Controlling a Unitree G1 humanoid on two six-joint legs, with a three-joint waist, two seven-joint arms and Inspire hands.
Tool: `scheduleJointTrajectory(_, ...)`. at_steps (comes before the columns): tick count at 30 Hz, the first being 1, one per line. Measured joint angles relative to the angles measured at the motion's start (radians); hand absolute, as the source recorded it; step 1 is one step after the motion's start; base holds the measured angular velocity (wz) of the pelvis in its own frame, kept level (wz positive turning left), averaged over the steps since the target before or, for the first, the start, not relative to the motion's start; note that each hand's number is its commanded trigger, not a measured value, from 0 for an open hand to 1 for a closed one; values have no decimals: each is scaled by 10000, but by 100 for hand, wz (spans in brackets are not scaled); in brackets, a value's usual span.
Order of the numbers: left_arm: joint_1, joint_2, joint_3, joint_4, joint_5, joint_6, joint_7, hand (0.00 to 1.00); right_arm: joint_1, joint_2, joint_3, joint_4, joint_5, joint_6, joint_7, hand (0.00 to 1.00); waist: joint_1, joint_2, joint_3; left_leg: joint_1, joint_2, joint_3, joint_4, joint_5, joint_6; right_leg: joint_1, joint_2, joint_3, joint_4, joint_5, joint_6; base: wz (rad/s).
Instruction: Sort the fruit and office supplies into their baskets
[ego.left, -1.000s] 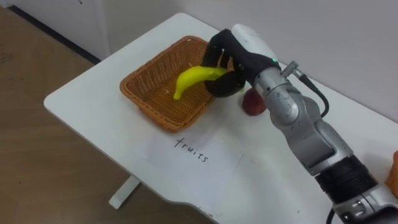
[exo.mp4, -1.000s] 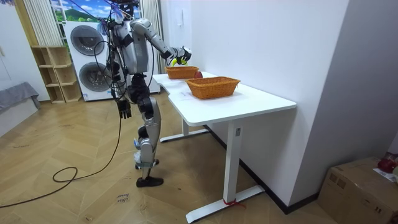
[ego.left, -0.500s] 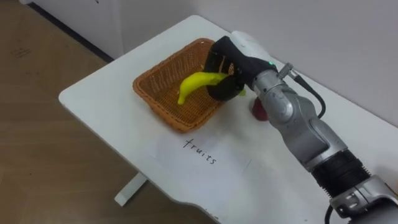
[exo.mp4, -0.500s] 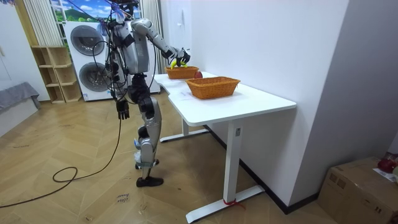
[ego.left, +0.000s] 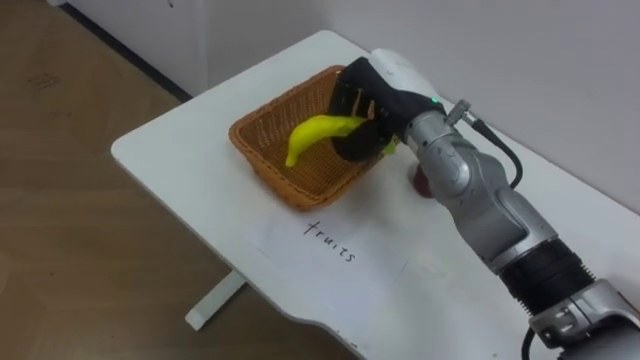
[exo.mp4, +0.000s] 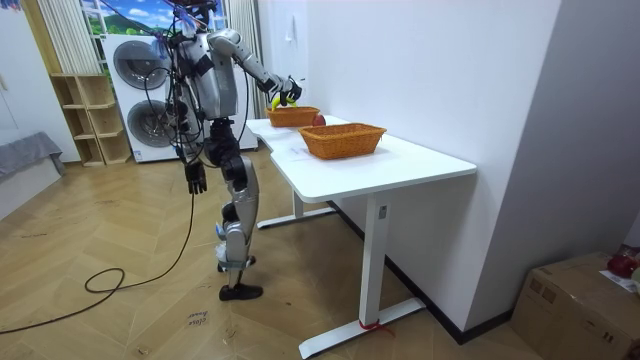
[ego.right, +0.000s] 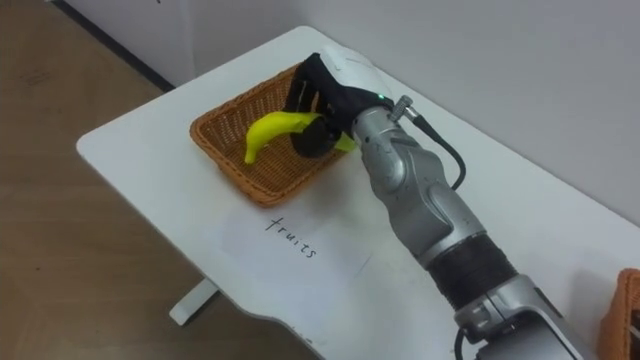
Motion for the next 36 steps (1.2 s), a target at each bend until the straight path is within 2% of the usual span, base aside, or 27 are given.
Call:
scheduleJointTrajectory(10, 49, -15, 1, -184, 0, 134, 22, 0, 0, 177, -1, 307, -3, 63, -282, 0, -5, -27, -1, -5, -130, -104, 122, 1, 30, 88, -86, -149, -9, -38, 43, 5)
scheduleJointTrajectory(26, 44, -9, -1, -217, -1, 134, 53, 0, 0, 175, -1, 318, -4, 64, -284, 0, -31, -19, 4, 3, -130, -101, 98, -3, 38, 90, -90, -180, -3, -37, 44, 0)
scheduleJointTrajectory(33, 23, 3, -7, -220, 1, 148, 140, 0, -2, 137, -5, 320, 25, 67, -505, 0, -109, -120, -42, -110, -120, -24, 83, 0, 44, -52, -93, -41, -1, -37, 45, -3)
scheduleJointTrajectory(36, 21, -10, -3, -253, -6, 147, 200, 0, -5, 107, -12, 345, 520, 68, -592, 0, -125, -153, -62, -84, -107, 79, 69, 5, 55, -88, -101, 65, 3, -34, 46, -8)
